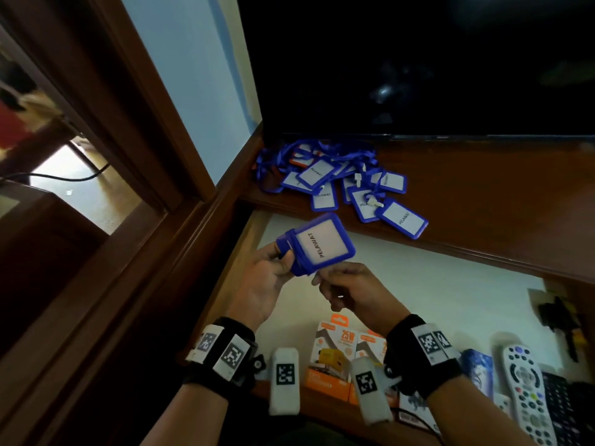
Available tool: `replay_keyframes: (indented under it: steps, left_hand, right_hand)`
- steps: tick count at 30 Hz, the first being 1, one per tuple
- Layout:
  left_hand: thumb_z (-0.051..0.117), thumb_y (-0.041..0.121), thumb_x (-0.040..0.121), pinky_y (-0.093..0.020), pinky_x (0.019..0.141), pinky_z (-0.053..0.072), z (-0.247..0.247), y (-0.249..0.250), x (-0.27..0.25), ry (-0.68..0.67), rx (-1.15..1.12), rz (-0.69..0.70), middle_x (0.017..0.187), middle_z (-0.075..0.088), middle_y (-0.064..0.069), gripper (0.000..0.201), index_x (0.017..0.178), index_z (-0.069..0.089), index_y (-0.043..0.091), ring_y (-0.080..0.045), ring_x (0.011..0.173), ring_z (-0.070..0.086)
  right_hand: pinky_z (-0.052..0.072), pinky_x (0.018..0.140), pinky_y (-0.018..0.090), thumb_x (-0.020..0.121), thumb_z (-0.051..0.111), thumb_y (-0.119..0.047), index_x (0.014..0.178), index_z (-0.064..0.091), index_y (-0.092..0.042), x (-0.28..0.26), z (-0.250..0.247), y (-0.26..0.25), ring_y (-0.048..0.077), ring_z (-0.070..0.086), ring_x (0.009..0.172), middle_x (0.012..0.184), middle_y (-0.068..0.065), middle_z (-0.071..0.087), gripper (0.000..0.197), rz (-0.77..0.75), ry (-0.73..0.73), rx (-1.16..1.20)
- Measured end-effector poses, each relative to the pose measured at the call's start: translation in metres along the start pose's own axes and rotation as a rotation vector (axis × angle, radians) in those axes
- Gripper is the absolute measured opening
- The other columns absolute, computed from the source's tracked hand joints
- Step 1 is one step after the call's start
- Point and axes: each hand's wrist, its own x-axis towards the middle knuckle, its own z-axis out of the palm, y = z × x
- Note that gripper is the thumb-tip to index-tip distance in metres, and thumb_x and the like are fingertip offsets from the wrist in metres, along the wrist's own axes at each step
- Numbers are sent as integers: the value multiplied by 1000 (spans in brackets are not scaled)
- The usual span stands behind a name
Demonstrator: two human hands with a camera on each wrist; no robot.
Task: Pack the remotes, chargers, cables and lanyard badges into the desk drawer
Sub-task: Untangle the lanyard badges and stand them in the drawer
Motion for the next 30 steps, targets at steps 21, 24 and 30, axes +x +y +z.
replay_keyframes:
  steps: [21,24,30]
  left_hand:
    - [70,16,81,-32,71,49,-88,-75,110,-1172,1744,-137,104,69,-13,21,100,71,6,-29,91,64]
    - [71,16,81,-30,64,44,-87,-87,113,-1247,1777,-123,96,69,-17,18,91,71,1,-31,82,64]
    - [70,15,82,-33,65,46,-88,-99,117,-1259,1791,-97,93,66,-17,13,82,66,3,-33,82,63]
  right_hand:
    - [45,76,34,84,61,-11,91,66,-11,166,-21,-25,23,56,86,93,10,64,8,2,696,-556]
    - [40,96,40,80,67,-15,114,59,-11,195,-19,-34,32,47,115,121,14,54,36,-63,723,-839]
    - [19,114,48,79,71,-27,147,26,-14,235,-6,-41,32,9,145,157,11,14,82,-42,620,-1149]
